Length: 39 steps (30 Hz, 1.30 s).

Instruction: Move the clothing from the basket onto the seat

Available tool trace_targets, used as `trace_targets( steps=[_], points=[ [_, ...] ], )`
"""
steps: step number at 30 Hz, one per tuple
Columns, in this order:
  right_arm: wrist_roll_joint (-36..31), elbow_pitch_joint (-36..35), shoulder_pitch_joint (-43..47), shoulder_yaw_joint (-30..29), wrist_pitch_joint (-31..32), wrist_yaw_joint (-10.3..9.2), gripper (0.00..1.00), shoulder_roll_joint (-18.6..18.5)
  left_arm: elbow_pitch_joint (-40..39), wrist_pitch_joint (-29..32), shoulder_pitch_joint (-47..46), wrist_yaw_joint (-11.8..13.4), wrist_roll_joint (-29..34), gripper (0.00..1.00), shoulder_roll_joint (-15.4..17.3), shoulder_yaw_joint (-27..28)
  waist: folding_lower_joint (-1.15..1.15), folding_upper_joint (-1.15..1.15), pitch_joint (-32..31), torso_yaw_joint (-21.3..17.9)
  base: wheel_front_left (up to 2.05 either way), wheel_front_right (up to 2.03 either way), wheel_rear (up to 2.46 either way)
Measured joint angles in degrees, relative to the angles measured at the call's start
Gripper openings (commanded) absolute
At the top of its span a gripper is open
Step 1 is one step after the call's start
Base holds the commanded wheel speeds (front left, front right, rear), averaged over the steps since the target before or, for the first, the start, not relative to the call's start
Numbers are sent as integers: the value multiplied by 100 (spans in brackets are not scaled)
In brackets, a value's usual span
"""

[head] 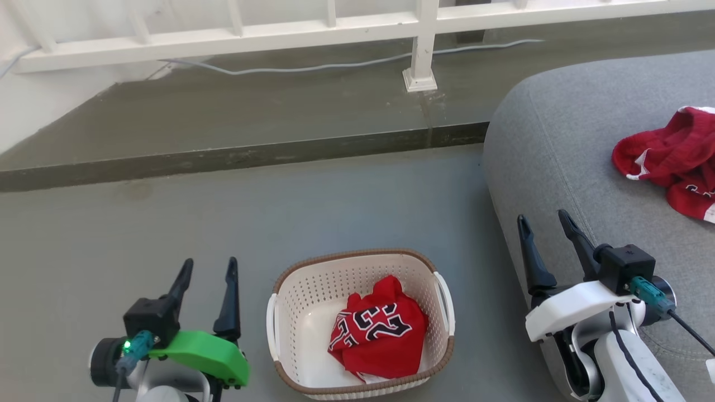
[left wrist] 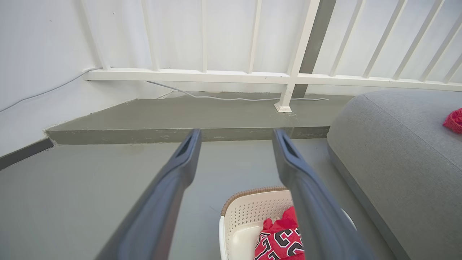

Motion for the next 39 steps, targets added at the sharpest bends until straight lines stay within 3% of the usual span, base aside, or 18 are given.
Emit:
trace_targets(
  steps=[8, 22, 39],
  points=[
    [-1, -311, -20, 27, 96, 4, 100, -2, -54, 152, -14, -10, 147, 100, -69, -399, 0, 0, 305, -57, 0, 0, 0],
    [-23, -867, -637, 97, 203, 34, 100, -5, 530, 665, -677, -536, 680, 100, -256, -1416, 0, 0, 1354, -325, 0, 0, 0],
    [-19, -1308, -1250, 318, 183, 66, 100, 10, 1560, 1057, -1995, -979, 1201, 100, -349, -1891, 0, 0, 2692, -859, 0, 0, 0]
  ],
)
